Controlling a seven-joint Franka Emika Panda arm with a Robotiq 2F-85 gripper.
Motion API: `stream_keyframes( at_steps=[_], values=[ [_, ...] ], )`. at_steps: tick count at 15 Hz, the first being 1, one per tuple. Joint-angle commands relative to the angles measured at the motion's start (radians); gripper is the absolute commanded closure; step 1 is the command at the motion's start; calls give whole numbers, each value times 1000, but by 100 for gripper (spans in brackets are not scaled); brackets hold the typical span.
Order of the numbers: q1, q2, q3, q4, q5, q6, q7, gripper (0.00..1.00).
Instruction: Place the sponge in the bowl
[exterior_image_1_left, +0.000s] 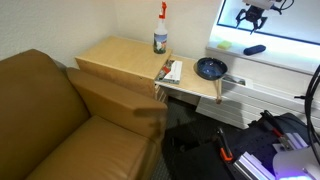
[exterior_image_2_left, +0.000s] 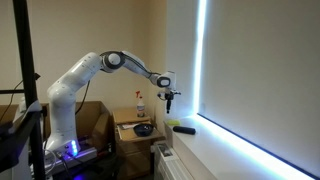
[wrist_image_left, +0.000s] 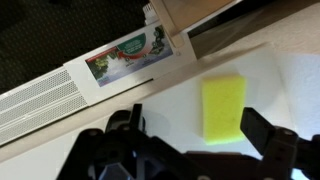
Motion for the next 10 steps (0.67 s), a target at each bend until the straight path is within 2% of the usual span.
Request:
stream_keyframes(
  at_steps=[1,5,9,10],
  values=[
    [-2,100,36,43,24,197,-47,0],
    [0,210,93,101,58,341,-42,0],
    [21,314,76,196,46,427,32,0],
    [19,263,84,126,36,399,0,0]
  ],
)
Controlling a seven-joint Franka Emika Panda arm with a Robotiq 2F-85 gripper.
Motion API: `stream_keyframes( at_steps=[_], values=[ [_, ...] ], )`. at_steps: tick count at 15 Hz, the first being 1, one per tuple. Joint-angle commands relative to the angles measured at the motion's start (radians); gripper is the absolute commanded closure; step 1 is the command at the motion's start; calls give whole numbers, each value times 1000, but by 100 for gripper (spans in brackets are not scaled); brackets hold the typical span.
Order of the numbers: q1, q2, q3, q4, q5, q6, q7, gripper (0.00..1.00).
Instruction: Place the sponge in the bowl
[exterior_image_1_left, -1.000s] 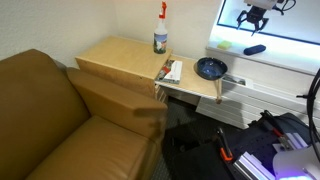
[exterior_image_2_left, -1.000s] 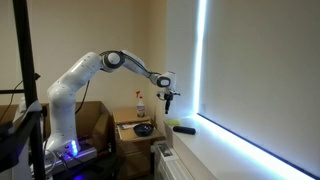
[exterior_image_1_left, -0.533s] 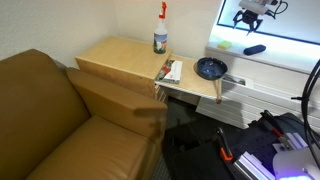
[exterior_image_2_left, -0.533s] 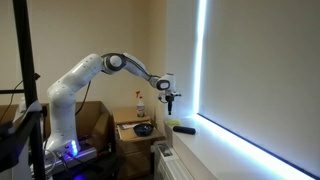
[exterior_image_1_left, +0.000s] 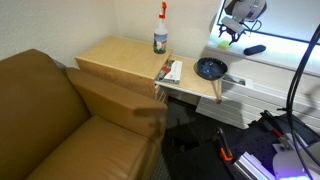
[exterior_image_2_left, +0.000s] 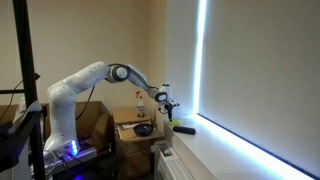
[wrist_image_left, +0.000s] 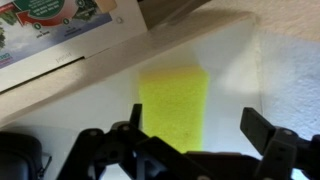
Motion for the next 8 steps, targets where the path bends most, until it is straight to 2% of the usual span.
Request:
stream_keyframes(
  at_steps=[1,2,4,7,8],
  values=[
    [2,24,-5,27,6,10,8,0],
    [2,37,-5,42,5,17,13,0],
    [22,60,-47,72,-24,-62,72,0],
    [26,79,-64,97,-37,-140,128,0],
    [14,55,-41,59,-26,-89,87,0]
  ],
)
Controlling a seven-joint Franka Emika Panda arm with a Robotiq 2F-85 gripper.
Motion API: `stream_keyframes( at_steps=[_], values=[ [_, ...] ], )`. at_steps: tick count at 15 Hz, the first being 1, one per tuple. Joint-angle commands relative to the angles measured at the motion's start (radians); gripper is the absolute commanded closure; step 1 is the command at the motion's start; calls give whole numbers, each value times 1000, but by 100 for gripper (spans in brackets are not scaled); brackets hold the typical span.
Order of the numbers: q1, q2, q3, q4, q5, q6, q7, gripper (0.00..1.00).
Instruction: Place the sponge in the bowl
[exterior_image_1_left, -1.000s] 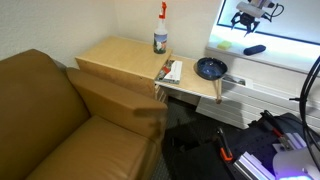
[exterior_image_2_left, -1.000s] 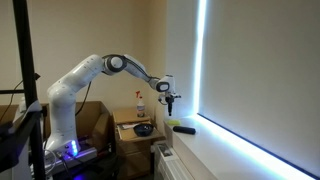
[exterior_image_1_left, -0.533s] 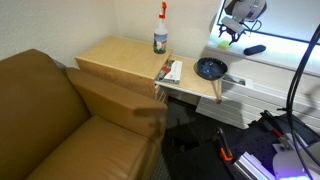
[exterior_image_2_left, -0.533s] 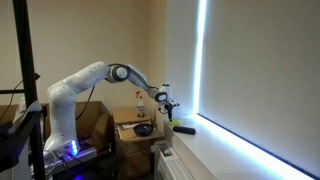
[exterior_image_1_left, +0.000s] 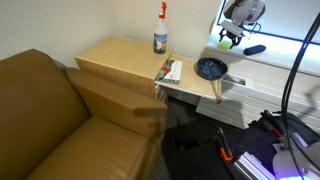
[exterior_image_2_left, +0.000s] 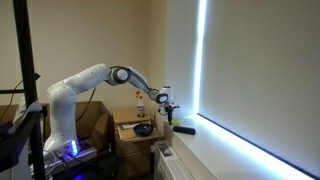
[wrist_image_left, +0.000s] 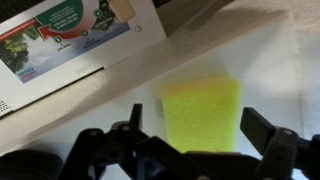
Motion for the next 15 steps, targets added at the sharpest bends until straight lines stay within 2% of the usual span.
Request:
stream_keyframes(
  at_steps=[1,2,3,4,10,14,15],
  values=[
    [-3,9,0,12,-6,-18,13,0],
    [-8,14,6,18,-1,-10,5,5],
    [-12,13,12,19,3,-14,1,26],
    [-14,15,14,22,3,-14,-3,34],
    [-32,29,22,50,15,-9,3,73],
    [-59,34,31,91,41,-79,29,98],
    [-70,26,39,100,51,-122,36,100]
  ],
)
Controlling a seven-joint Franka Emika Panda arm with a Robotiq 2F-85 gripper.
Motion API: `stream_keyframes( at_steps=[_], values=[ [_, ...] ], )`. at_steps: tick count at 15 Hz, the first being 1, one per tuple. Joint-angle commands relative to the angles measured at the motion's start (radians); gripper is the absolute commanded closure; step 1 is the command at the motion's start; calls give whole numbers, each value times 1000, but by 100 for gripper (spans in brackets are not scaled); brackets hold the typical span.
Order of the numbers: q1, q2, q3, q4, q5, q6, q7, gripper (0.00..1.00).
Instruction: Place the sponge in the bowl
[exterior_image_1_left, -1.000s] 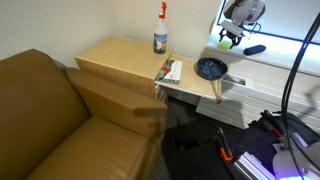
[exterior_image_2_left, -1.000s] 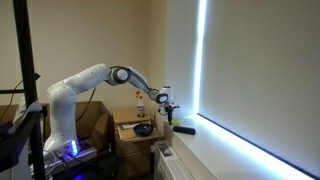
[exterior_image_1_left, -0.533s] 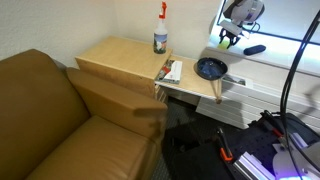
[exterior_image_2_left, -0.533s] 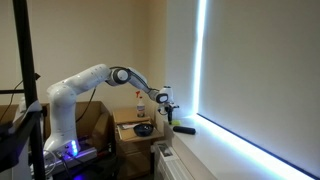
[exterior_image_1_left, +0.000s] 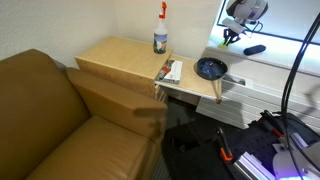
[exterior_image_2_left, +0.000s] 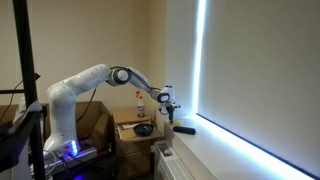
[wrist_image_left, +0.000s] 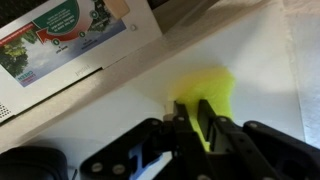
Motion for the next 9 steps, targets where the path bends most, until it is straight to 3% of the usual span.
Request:
stream_keyframes(
  at_steps=[1,9],
  values=[
    [-56,7,39,66,38,-130,19,100],
    [-148,-174,73,60,63,-495,-116,98]
  ],
)
